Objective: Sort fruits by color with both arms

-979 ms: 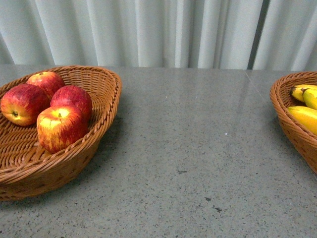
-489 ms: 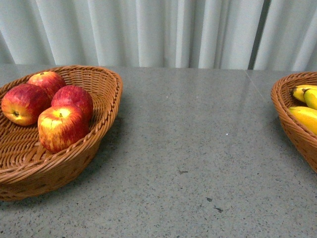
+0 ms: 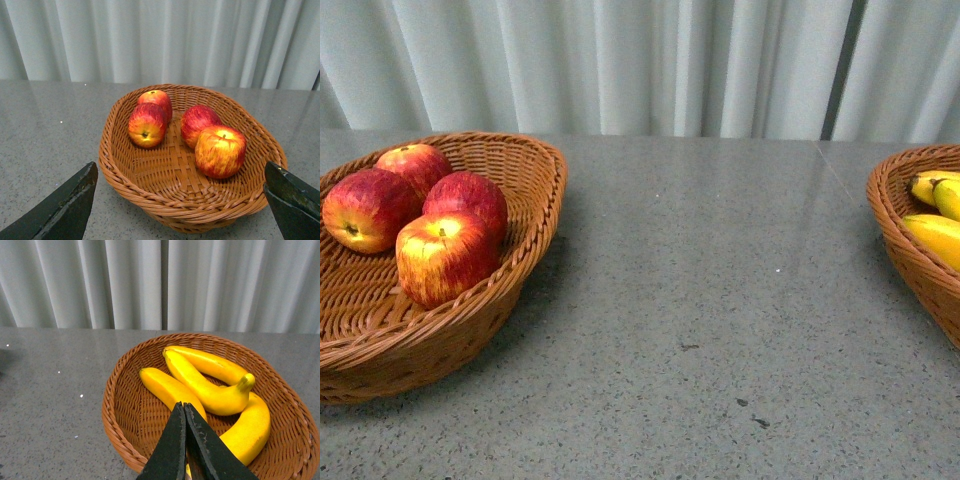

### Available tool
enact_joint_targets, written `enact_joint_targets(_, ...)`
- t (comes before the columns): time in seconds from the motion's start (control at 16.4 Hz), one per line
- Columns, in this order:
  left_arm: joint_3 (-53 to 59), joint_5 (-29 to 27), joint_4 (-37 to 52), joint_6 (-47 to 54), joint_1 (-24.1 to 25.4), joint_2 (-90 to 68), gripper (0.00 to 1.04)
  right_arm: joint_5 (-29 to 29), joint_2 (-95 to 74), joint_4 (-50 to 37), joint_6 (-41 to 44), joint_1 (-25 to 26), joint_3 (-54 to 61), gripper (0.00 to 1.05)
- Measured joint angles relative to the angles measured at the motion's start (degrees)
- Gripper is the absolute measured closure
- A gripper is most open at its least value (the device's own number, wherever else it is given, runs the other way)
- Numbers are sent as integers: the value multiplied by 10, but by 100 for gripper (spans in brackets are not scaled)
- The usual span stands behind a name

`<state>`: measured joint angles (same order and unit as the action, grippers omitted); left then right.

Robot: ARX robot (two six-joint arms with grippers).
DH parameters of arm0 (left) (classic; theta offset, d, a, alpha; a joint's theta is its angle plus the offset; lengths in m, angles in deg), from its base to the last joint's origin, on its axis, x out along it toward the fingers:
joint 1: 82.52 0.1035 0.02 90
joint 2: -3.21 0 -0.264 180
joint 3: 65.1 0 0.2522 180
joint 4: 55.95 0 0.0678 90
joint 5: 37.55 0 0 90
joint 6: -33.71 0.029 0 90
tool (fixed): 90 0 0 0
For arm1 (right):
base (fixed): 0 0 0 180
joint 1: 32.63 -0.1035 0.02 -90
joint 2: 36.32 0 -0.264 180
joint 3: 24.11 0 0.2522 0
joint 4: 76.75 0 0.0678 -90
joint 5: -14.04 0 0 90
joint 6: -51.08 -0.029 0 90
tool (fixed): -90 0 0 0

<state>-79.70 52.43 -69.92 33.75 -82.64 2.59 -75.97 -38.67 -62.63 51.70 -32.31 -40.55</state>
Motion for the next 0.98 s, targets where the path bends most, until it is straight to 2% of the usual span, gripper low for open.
enact_joint_targets(0.67,0,0,0,0,0,0,7,0,21,-1,-2,0,19,103)
enact_joint_targets(0.73,0,0,0,0,0,0,7,0,21,-1,-2,0,19,100)
enact_joint_targets(0.98,0,0,0,0,0,0,7,0,21,-1,-2,0,19,51)
